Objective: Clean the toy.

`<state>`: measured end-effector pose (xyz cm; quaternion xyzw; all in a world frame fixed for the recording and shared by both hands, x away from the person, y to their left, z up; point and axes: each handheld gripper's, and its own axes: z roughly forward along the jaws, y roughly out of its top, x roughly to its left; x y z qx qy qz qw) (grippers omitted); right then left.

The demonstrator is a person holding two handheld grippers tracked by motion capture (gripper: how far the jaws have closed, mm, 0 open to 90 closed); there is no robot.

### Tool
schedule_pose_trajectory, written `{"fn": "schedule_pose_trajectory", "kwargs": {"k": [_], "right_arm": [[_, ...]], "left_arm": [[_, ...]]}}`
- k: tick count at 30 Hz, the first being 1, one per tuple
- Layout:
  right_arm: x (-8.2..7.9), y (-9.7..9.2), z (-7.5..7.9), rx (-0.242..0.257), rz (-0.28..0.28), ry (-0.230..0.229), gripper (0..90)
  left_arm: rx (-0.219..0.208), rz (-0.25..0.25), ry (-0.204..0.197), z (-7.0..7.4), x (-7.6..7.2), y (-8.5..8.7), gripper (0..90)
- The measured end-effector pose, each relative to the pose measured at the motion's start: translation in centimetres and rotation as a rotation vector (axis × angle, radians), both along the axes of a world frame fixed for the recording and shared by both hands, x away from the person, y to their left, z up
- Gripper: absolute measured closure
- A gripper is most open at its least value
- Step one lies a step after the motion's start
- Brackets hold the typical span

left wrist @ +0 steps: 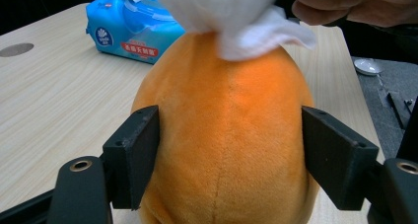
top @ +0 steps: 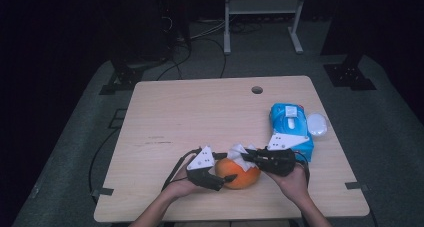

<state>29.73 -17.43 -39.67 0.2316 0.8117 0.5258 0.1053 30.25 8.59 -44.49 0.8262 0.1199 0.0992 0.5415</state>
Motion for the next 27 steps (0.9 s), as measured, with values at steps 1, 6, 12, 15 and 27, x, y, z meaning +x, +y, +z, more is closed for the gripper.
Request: {"fn": "schedule_pose_trajectory", "kwargs": {"k": [1, 6, 12, 15, 27], "right_arm": [[0.0, 0.0, 0.0, -0.013, 0.001, -0.008, 81.5], [1.1, -1.9, -0.6, -0.003, -0.05, 0.029, 81.5], [1.9, -4.2, -1.4, 0.002, -0.118, 0.077, 81.5], [1.7, -3.4, -1.2, -0.009, -0.113, 0.062, 81.6], [1.6, -2.6, -1.1, 0.01, -0.075, 0.056, 81.2]], "left_arm": [[-0.002, -0.001, -0.002, 0.0, 0.0, 0.0, 26.1], [-0.009, 0.004, 0.006, -0.1, 0.1, 0.2, 26.0], [-0.018, 0.007, 0.023, -0.2, 0.3, 0.3, 25.7], [-0.012, 0.008, 0.021, -0.2, 0.3, 0.3, 25.3], [-0.016, 0.005, 0.016, -0.3, 0.2, 0.2, 24.7]]}}
